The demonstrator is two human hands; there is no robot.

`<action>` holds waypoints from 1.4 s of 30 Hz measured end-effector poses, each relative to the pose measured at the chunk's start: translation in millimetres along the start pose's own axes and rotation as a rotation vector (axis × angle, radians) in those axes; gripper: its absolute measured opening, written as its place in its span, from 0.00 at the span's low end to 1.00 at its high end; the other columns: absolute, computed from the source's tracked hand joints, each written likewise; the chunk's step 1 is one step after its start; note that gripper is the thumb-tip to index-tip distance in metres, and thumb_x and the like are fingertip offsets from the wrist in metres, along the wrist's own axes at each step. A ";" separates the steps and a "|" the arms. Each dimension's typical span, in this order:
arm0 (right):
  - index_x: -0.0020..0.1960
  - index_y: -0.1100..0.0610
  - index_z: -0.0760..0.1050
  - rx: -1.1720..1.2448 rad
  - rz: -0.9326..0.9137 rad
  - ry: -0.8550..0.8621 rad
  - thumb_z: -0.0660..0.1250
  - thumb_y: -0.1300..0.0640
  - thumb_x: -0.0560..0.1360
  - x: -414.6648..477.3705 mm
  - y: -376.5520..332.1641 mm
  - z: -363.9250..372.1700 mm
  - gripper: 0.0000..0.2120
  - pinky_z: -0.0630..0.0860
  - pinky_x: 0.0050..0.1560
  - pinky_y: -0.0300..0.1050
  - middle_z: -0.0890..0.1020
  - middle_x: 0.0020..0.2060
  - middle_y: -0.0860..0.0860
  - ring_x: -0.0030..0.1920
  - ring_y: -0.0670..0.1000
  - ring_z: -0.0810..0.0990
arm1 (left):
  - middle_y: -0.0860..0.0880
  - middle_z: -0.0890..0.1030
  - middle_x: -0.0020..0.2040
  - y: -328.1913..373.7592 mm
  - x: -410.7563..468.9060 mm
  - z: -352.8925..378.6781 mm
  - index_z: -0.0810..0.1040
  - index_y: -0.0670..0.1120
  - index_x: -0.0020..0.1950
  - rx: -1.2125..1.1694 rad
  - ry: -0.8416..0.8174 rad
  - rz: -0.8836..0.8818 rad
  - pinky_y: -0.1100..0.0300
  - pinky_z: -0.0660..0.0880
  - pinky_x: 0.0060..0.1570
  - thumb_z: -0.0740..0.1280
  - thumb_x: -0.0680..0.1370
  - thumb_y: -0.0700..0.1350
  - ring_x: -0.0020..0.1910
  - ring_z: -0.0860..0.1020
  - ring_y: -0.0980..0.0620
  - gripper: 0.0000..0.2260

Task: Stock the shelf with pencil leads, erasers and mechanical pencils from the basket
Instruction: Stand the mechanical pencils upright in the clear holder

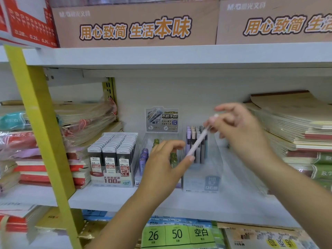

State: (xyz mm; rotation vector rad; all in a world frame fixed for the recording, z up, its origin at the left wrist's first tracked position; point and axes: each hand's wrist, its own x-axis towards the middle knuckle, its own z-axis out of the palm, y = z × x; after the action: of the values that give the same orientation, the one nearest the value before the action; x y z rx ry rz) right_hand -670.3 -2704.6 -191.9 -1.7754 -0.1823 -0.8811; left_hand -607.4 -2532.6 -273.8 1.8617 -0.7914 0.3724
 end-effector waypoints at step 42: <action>0.61 0.50 0.76 -0.687 -0.249 -0.026 0.66 0.59 0.76 -35.6 32.3 7.0 0.14 0.69 0.47 0.40 0.73 0.46 0.46 0.48 0.48 0.73 | 0.55 0.81 0.62 -28.7 -34.0 -2.2 0.80 0.51 0.65 0.363 0.118 0.285 0.64 0.62 0.67 0.74 0.75 0.46 0.63 0.74 0.52 0.18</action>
State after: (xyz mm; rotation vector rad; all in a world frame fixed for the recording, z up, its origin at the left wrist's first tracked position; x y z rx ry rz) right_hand -675.5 -2701.0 -240.1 -2.4376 -0.1251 -1.1937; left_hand -612.9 -2511.5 -312.7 2.0384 -0.9583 0.8466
